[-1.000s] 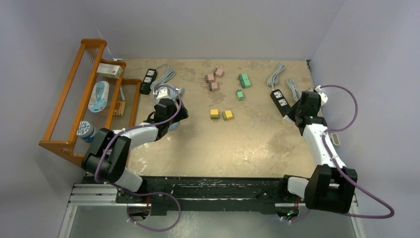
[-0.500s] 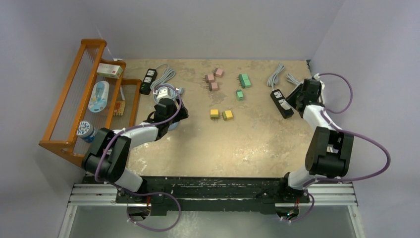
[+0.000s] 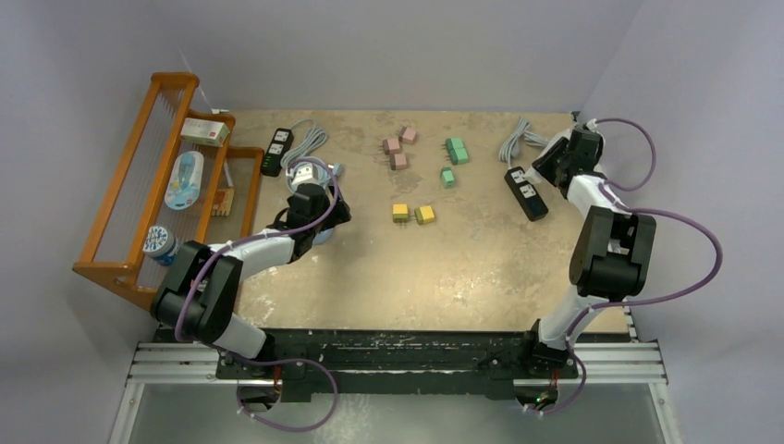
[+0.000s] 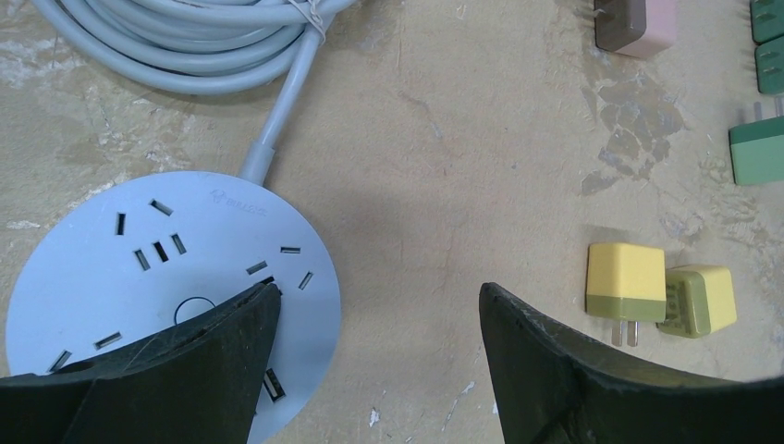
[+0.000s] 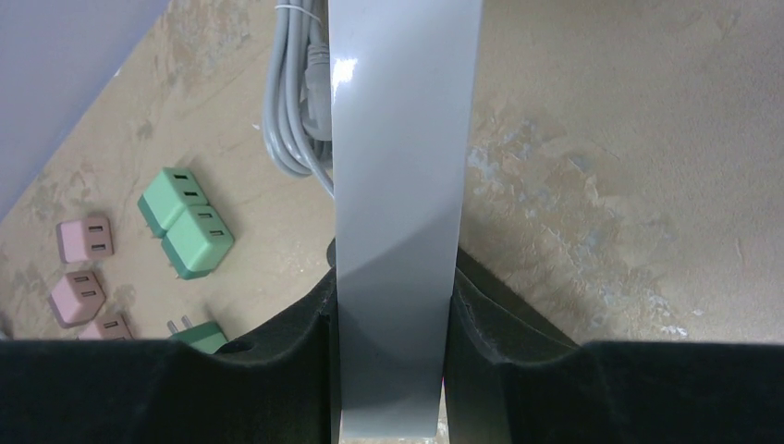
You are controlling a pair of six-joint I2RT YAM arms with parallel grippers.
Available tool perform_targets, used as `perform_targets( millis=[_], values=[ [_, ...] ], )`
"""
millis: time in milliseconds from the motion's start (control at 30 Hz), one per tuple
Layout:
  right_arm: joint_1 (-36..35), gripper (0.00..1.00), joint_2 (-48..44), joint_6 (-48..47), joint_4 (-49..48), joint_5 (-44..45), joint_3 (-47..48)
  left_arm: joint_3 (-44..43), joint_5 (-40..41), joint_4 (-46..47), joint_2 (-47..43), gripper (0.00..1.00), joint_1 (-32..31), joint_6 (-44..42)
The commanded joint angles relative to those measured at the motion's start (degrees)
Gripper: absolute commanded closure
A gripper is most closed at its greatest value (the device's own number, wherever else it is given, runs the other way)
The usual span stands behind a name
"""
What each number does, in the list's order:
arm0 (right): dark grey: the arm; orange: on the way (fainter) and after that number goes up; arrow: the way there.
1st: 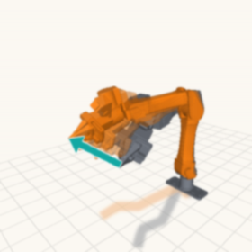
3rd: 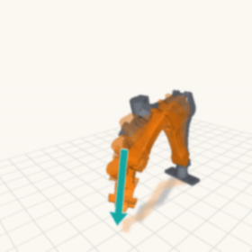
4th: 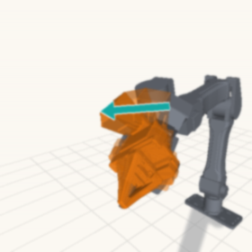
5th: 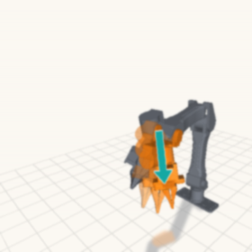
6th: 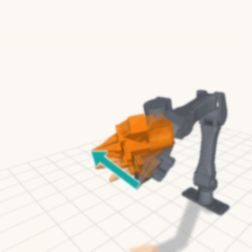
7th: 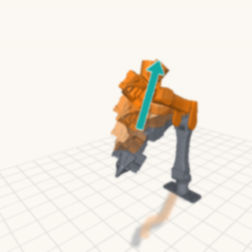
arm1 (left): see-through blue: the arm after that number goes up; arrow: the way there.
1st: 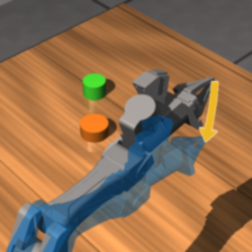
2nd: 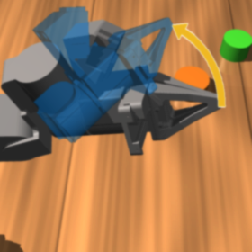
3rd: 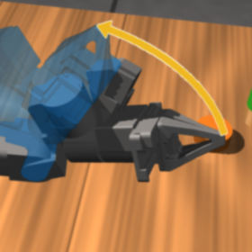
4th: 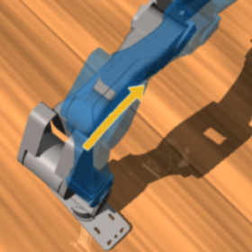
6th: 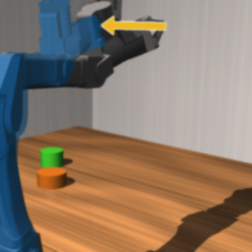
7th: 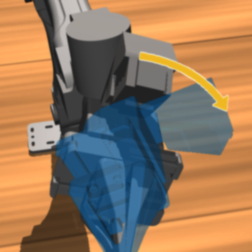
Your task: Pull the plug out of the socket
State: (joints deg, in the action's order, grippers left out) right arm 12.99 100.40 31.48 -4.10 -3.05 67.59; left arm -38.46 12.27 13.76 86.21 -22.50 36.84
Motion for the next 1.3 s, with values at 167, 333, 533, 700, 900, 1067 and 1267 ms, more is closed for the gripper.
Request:
perform_targets(
  millis=[167,333,533,700,900,1067,1267],
  values=[
    [0.6,0.34,-5.6,1.4,-4.5,-3.0,-5.0,-0.4,-1.4,-0.3,-0.8,0.19,0.3,-0.3],
    [0.6,0.2,-12.6,1.6,-4.5,0.3,-8.6,-0.3,2.3,-0.1,-2.8,0.17,0.3,1.6],
    [0.3,0.01,-24.6,3.5,-15.8,6.7,-18.8,-5.0,10.2,-7.0,-2.7,0.18,0.2,5.1],
    [-3.1,0.01,-31.3,2.3,-24.9,8.1,-25.1,-6.4,14.8,-9.0,-5.2,0.18,0.1,7.8],
    [-11.1,0.01,-31.6,-4.2,-24.8,11.6,-22.3,-8.8,14.9,-6.1,-6.9,0.18,0.1,6.0],
    [-16.9,0.01,-31.2,-9.7,-24.7,11.6,-20.5,-10.9,13.8,-4.9,-8.0,0.18,0.1,3.1],
    [-21.9,0.0,-28.9,-10.7,-24.0,14.3,-19.5,-8.1,13.6,-0.9,-11.8,0.17,0.1,0.5]
  ],
)
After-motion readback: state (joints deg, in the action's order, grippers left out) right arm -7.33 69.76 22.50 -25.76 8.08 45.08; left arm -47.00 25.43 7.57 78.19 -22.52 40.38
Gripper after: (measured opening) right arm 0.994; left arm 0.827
